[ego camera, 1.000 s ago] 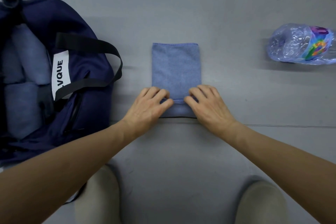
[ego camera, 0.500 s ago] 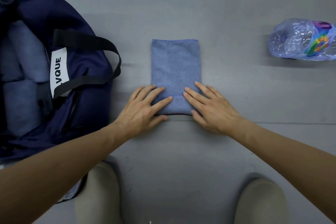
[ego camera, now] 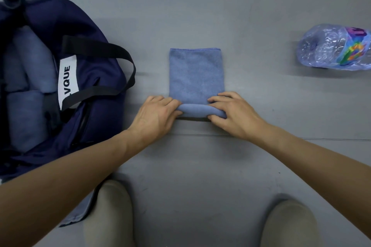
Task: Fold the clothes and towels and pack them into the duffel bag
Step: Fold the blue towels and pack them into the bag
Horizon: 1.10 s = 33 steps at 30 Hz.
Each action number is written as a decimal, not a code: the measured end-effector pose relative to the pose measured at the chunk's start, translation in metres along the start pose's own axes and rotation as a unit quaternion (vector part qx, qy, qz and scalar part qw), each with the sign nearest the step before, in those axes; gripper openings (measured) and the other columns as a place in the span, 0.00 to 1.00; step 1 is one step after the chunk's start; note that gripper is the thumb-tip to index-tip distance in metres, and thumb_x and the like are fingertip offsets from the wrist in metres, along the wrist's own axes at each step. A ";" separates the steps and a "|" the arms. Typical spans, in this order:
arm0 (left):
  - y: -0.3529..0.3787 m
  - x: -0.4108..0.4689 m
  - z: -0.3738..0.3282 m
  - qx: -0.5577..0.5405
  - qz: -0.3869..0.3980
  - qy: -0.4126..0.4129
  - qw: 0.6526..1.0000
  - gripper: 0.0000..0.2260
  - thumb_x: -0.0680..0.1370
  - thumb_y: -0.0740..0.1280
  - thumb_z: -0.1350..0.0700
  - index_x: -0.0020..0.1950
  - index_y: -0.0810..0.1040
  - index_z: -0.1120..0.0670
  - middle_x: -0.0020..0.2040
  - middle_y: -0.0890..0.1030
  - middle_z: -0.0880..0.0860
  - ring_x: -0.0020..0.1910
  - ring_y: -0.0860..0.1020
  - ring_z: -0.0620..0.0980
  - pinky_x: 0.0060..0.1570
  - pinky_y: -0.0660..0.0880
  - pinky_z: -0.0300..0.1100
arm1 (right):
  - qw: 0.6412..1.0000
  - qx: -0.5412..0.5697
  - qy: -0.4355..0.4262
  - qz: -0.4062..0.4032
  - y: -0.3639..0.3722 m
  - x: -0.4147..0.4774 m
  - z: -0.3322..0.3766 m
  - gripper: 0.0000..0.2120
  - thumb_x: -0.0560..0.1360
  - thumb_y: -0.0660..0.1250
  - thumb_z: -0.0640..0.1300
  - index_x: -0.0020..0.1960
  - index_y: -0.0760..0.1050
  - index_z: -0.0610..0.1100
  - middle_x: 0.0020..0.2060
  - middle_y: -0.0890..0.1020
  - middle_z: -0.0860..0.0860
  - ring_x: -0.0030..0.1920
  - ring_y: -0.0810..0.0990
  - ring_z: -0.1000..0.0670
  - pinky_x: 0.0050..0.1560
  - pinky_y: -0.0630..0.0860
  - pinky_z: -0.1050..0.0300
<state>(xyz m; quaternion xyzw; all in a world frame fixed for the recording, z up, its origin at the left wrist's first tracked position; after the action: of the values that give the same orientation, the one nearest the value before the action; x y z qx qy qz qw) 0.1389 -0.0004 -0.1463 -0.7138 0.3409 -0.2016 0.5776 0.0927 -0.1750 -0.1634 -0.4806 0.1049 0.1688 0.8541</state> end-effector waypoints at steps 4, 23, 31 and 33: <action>0.001 0.006 0.007 -0.049 0.050 -0.064 0.996 0.13 0.83 0.56 0.49 0.47 0.73 0.55 0.38 0.78 0.57 0.38 0.74 0.60 0.38 0.64 0.48 | 0.998 0.060 0.031 -0.009 -0.004 -0.001 -0.009 0.10 0.79 0.66 0.54 0.54 0.81 0.51 0.51 0.82 0.57 0.62 0.71 0.51 0.58 0.66 0.64; 0.001 0.016 -0.025 0.025 -0.031 0.065 0.997 0.16 0.76 0.68 0.61 0.63 0.79 0.52 0.60 0.79 0.51 0.59 0.75 0.58 0.48 0.69 0.49 | 0.963 -0.185 -0.081 -0.181 -0.011 -0.007 0.008 0.12 0.79 0.65 0.47 0.60 0.79 0.44 0.55 0.78 0.45 0.54 0.76 0.40 0.52 0.76 0.46; 0.021 -0.005 -0.004 0.030 0.053 0.037 0.997 0.30 0.77 0.69 0.41 0.75 0.72 0.53 0.71 0.74 0.54 0.69 0.71 0.58 0.61 0.71 0.53 | 0.980 -0.177 -0.049 -0.075 -0.004 -0.004 -0.002 0.30 0.70 0.75 0.54 0.68 0.75 0.45 0.61 0.77 0.45 0.62 0.75 0.39 0.60 0.74 0.43; 0.015 -0.003 -0.004 0.031 0.032 0.023 0.999 0.25 0.76 0.71 0.48 0.71 0.75 0.55 0.67 0.75 0.56 0.66 0.72 0.59 0.59 0.71 0.53 | 0.975 -0.188 -0.073 -0.089 -0.005 -0.003 0.003 0.26 0.71 0.72 0.51 0.66 0.76 0.43 0.61 0.78 0.45 0.66 0.73 0.40 0.63 0.73 0.44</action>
<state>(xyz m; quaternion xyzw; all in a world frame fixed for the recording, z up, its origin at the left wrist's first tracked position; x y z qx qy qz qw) 0.1304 -0.0025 -0.1595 -0.6795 0.3699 -0.2100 0.5978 0.0921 -0.1751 -0.1570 -0.6264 -0.0344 0.1433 0.7654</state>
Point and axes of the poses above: each hand's wrist, its own x-axis towards the middle knuckle, its own y-axis out of the palm, z = x × y, the point moved 9 cm from there along x, towards the middle knuckle
